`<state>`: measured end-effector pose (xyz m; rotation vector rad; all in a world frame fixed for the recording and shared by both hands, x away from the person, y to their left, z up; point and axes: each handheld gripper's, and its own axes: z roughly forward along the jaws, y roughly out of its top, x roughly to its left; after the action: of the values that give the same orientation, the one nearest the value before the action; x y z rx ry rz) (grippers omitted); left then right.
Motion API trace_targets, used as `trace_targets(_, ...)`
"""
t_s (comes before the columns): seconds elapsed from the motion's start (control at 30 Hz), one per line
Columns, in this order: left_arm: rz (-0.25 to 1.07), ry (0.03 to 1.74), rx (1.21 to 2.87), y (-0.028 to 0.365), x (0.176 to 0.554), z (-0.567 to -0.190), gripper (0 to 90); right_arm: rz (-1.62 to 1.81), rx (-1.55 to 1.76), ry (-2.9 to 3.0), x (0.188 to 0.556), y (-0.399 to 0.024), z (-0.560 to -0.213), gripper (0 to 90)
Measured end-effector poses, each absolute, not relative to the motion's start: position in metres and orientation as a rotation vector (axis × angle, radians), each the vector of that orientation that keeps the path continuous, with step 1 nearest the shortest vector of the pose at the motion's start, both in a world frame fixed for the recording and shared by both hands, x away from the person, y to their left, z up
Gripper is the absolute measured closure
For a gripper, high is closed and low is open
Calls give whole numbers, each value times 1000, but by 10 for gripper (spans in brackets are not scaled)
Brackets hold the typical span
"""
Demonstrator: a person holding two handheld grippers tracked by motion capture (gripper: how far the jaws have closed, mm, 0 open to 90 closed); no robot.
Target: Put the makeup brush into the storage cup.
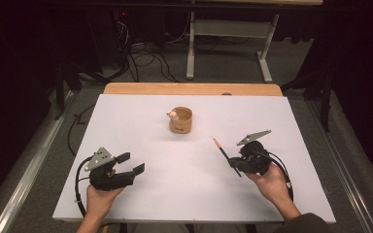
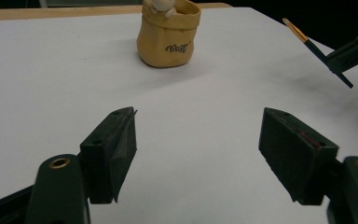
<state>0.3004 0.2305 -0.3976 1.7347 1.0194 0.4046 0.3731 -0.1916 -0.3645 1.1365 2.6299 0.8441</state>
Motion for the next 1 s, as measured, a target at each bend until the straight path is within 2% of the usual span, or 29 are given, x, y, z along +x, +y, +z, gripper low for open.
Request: trace_targets(1.0, 398, 991, 1769, 219, 309, -393, 249, 1138, 983, 2555, 358, -178, -373, 860)
